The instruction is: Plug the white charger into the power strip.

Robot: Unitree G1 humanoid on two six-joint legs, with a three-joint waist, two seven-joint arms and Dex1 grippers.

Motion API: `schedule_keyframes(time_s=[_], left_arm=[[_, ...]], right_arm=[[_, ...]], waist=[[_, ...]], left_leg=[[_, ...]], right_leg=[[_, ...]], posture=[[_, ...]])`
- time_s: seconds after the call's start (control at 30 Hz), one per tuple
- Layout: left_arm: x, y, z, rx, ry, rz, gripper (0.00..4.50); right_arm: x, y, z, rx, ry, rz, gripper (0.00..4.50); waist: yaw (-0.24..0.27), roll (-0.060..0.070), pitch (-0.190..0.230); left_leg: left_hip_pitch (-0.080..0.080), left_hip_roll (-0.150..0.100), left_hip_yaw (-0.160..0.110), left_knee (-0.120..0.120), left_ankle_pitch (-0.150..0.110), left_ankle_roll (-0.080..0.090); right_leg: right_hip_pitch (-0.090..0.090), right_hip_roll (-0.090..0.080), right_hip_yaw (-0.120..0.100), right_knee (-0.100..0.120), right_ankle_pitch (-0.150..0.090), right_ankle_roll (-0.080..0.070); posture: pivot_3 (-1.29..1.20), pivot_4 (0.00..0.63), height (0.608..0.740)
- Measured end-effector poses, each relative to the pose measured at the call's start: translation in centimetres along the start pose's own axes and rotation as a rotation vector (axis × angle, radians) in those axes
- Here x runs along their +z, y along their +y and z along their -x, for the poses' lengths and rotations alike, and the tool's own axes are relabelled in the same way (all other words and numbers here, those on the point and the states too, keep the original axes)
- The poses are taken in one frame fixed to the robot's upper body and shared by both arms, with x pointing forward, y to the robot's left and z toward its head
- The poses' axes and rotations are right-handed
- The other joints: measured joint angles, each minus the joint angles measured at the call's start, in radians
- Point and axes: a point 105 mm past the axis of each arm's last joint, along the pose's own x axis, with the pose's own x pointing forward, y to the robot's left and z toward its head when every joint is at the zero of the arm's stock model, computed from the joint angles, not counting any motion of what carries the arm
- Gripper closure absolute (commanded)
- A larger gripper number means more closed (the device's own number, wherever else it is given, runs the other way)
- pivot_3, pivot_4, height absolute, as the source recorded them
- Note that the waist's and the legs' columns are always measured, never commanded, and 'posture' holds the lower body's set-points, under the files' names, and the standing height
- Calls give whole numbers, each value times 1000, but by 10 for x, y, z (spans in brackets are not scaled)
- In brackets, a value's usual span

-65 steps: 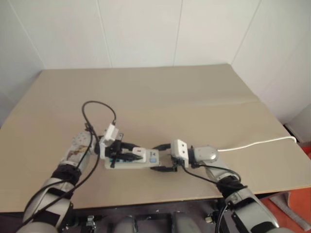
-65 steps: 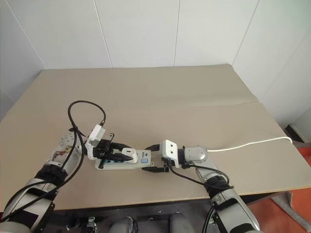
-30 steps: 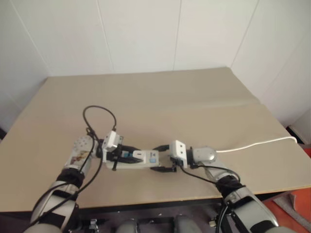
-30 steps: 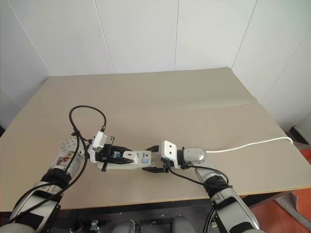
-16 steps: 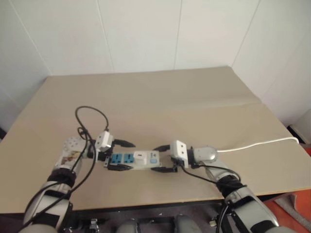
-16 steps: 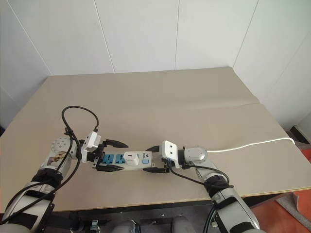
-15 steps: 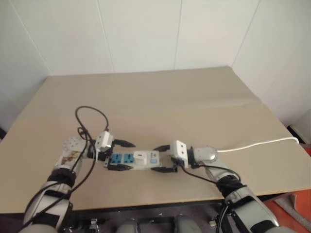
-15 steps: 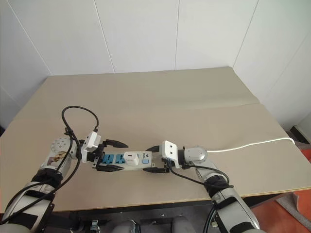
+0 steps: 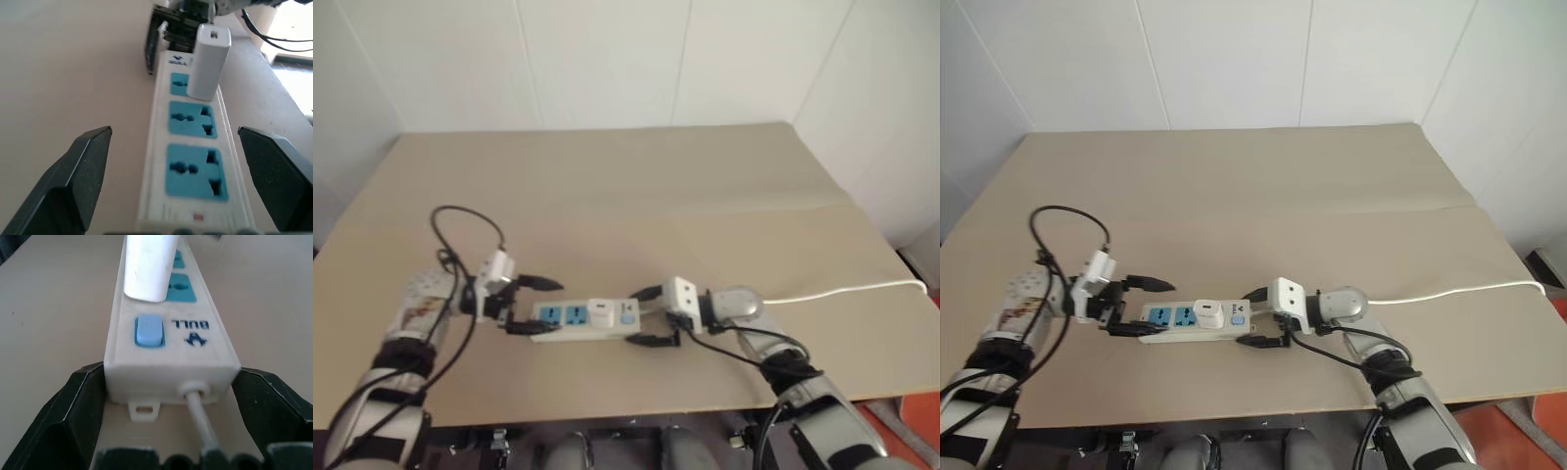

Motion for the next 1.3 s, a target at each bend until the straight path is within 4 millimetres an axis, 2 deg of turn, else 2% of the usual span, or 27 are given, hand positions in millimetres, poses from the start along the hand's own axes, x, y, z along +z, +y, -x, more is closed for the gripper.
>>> schedule_keyframes(time_s=[0.1, 0.2, 0.27, 0.37, 0.57, 0.77, 1.3], left_arm=[[25, 1, 38, 85, 2, -18, 0], [23, -12, 77, 145, 145, -3, 0], [21, -19, 91, 159, 194, 10, 0], [19, -26, 101, 168, 223, 24, 0], [14, -30, 101, 163, 217, 34, 0], [8, -32, 90, 135, 176, 35, 0], [6, -36, 86, 137, 168, 34, 0]], right_arm=[[-3, 3, 40, -29, 71, -24, 52], [0, 11, 82, -51, 139, -28, 52], [15, 14, 101, -53, 138, -14, 52], [32, 15, 116, -62, 133, 21, 52], [28, 25, 120, -66, 150, -15, 52], [27, 25, 121, -91, 160, -27, 52], [27, 26, 124, -112, 179, -29, 52]], waist=[[12, 1, 5], [14, 3, 9], [13, 3, 15], [14, 3, 18], [17, 3, 21], [18, 2, 22], [18, 1, 23]], left_leg=[[-8, -2, 0, 0, 0, 0], [-15, -4, 4, -1, 0, 0], [-15, -3, 6, -1, -1, 1], [-15, -2, 7, -1, -1, 1], [-14, -2, 13, 1, -1, 1], [-14, -2, 13, 2, -1, 1], [-13, 0, 13, 15, -1, 1]], right_leg=[[-8, -4, -1, -1, 0, 0], [-18, -7, -2, -1, 0, 1], [-18, -7, -2, -1, 0, 1], [-17, -7, -3, -1, 0, 1], [-16, -4, -5, 1, 0, 0], [-17, -3, -5, 1, 0, 0], [-15, -1, -4, 14, 0, 0]], posture=[[0, 150, 740], [0, 150, 740], [0, 150, 740], [0, 150, 740], [0, 150, 740], [0, 150, 740], [0, 150, 740]])
